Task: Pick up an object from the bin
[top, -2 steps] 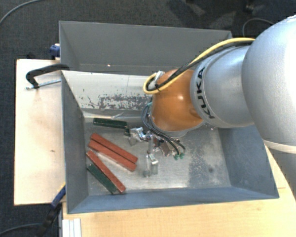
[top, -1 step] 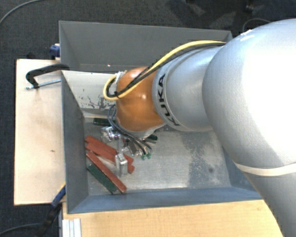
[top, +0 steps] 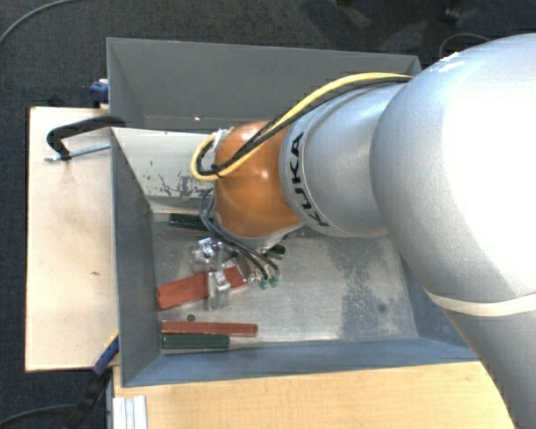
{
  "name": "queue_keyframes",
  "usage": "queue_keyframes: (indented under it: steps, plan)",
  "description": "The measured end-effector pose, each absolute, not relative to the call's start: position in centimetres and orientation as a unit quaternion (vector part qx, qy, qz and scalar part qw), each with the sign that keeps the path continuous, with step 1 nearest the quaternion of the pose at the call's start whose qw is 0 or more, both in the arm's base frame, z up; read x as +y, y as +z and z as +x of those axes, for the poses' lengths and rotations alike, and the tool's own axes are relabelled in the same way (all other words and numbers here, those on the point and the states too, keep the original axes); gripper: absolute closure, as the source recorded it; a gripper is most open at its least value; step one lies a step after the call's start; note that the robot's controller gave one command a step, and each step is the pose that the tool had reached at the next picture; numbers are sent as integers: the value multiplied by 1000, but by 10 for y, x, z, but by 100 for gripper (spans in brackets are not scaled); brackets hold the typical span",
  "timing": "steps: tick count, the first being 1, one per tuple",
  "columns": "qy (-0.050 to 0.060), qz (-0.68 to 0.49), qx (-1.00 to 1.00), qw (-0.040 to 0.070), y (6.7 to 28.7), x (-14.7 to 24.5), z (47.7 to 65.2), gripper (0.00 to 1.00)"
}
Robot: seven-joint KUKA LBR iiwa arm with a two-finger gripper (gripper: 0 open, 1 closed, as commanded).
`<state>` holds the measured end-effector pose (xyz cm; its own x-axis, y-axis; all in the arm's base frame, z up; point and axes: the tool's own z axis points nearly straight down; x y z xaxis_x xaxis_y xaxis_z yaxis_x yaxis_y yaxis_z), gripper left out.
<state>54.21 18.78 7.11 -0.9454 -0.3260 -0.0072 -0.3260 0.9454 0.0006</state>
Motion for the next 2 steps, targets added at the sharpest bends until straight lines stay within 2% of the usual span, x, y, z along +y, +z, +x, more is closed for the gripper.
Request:
queue_keyframes:
  steps: [1,2]
  plan:
    - [2,-157,988,7,182,192,528,100]
    - [1,-155,988,8,265,182,538,100]
